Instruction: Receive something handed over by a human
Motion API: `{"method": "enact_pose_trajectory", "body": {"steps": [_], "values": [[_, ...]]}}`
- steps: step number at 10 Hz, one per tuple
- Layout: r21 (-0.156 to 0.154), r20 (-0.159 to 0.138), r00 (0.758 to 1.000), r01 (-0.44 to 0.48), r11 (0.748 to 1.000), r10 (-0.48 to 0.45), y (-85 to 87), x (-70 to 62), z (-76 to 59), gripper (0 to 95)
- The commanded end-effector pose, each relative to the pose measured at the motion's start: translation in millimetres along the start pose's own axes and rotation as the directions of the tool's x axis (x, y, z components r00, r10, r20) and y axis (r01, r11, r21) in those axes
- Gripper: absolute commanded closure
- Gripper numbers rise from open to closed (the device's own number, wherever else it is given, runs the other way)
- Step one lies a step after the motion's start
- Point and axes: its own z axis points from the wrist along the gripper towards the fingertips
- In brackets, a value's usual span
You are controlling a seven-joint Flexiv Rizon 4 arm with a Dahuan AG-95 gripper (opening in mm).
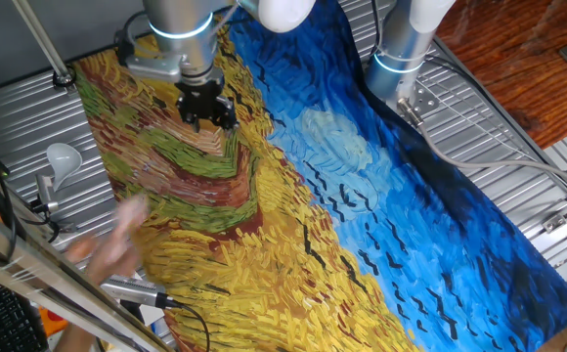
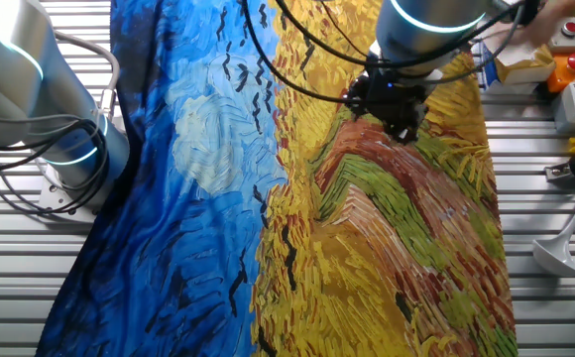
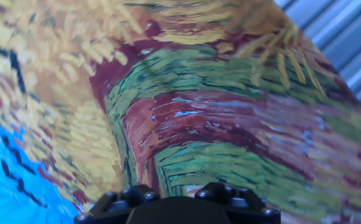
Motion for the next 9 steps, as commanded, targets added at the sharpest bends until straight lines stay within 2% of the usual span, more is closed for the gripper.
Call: {"method": "enact_pose_trajectory", "body": {"steps": [1,2,3,4,5,7,8,9], "values": [[0.048,0.002,0.996,0.091,0.995,-0.092,0.4,0.4,1.0,19.0],[0.047,0.004,0.992,0.129,0.991,-0.129,0.4,0.4,1.0,19.0],[0.036,0.020,0.993,0.117,0.992,-0.118,0.4,0.4,1.0,19.0],[0.034,0.021,0.995,0.095,0.995,-0.096,0.4,0.4,1.0,19.0],[0.031,0.029,0.997,0.067,0.997,-0.068,0.8,-0.8,0.9,0.0],[0.023,0.043,0.998,-0.042,0.999,0.041,1.2,-6.1,1.6,0.0],[0.016,0.050,0.991,-0.123,0.992,0.123,1.2,-6.1,1.4,0.0],[-0.005,0.068,0.978,-0.195,0.981,0.195,0.6,-6.5,1.2,0.0]]}}
